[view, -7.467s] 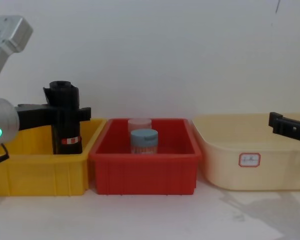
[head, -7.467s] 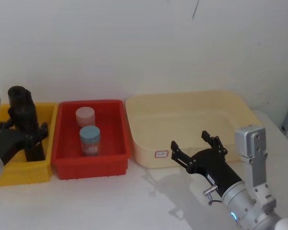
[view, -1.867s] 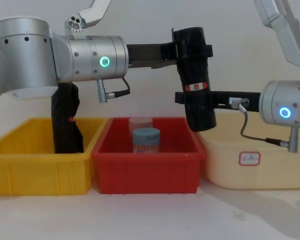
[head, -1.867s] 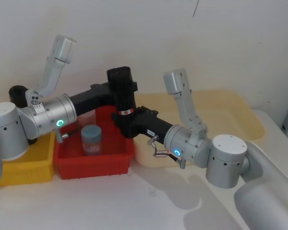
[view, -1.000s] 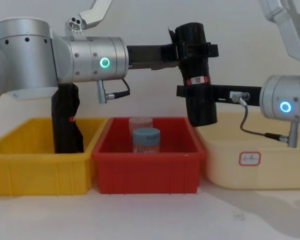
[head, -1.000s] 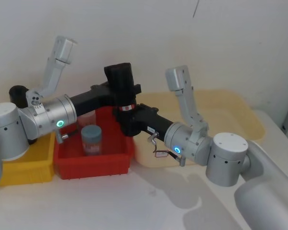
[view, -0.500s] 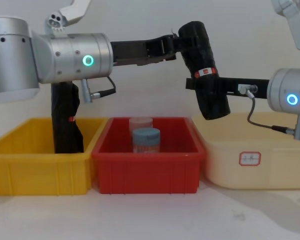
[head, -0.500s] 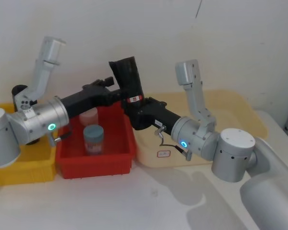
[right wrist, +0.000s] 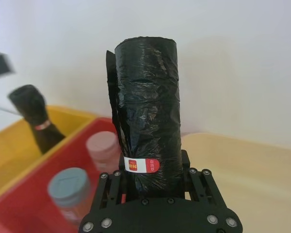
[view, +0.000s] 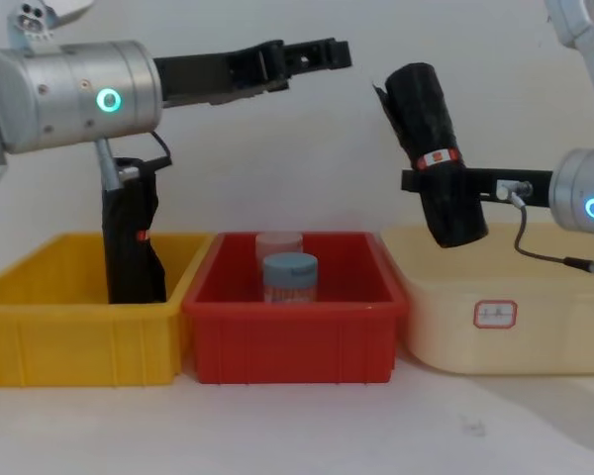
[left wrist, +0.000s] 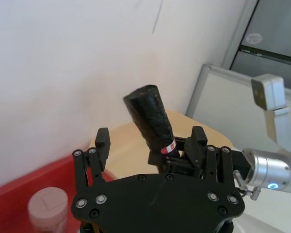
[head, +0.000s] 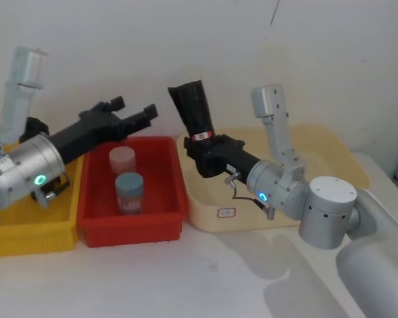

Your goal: Pick up the garbage bag with the one hand and transfer it to the other hand.

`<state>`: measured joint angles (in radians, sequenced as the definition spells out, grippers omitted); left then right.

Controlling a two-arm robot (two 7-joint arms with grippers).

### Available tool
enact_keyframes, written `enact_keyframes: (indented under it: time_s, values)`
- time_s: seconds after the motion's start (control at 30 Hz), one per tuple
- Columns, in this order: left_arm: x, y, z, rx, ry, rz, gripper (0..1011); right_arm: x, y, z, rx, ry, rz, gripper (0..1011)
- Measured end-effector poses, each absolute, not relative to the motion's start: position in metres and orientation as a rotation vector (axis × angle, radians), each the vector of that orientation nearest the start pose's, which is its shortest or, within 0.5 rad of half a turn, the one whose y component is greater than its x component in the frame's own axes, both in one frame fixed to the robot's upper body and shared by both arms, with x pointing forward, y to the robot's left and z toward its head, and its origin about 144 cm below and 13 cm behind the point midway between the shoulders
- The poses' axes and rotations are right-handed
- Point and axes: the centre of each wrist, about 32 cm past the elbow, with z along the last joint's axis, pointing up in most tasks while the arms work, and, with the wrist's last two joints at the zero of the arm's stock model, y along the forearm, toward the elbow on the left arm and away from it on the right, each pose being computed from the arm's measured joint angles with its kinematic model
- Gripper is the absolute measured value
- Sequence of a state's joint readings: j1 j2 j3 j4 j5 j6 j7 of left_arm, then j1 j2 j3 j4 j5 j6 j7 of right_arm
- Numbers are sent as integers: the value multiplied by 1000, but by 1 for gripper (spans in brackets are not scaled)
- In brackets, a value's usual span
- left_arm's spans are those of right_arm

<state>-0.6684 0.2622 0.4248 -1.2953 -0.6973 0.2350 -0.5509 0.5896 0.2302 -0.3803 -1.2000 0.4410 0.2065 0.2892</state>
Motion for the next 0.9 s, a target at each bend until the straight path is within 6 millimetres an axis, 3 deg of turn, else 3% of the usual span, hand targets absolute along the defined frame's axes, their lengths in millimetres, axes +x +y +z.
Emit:
enact_keyframes:
  time_s: [0.5, 0.9]
  values:
    - [582, 226, 1297, -231, 91, 723, 1001, 615, -243, 1235, -75, 59, -1192, 579]
    - [574, 233, 1291, -251, 100, 748, 1001, 591, -278, 1240, -66, 46, -1244, 579]
